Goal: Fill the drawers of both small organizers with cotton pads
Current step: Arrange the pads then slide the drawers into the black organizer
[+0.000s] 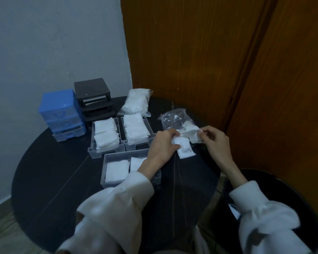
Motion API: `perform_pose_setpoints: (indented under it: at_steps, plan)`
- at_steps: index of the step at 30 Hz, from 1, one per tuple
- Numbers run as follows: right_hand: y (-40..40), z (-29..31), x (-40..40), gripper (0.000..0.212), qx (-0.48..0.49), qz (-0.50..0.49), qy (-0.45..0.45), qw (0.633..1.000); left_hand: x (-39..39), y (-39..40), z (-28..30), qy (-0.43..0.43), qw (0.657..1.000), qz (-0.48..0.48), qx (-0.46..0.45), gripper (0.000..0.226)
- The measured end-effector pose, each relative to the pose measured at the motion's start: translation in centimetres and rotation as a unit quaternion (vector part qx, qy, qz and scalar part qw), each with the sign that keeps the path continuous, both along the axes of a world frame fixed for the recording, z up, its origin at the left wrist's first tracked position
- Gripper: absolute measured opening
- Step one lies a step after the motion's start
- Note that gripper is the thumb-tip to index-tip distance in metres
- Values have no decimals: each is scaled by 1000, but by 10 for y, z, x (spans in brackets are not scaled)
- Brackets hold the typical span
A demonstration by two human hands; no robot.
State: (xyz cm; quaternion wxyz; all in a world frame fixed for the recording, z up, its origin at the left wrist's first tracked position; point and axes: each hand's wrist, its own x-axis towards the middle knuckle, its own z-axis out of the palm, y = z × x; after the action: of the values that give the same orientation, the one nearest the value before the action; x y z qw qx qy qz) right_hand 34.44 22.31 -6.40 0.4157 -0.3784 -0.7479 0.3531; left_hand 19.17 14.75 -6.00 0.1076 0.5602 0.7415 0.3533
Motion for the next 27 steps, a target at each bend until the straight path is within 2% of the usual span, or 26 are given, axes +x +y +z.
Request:
perform_pose_setpoints:
  at_steps: [9, 12, 14, 19, 23, 27]
  plan:
    - [-8, 19, 2, 12, 11, 4, 82, 997, 2, -7, 9, -23, 999, -25, 17, 36]
    - [-13, 25, -4, 12, -8, 32, 108, 994, -5, -18, 18, -26, 998, -41, 35, 40]
    - [-16, 26, -11, 9, -22, 60, 110, 992, -14, -33, 23, -43, 997, -39, 48, 35]
    - [-32, 30, -40, 6, -45, 155, 82, 983, -50, -81, 23, -34, 997, 16, 64, 20]
    - [-46, 29, -62, 9, -70, 241, 35, 967, -72, -116, 13, -13, 998, 48, 49, 24]
    - [-54, 29, -78, 14, -77, 310, -57, 946, -82, -134, 3, -2, 997, 60, 48, 27]
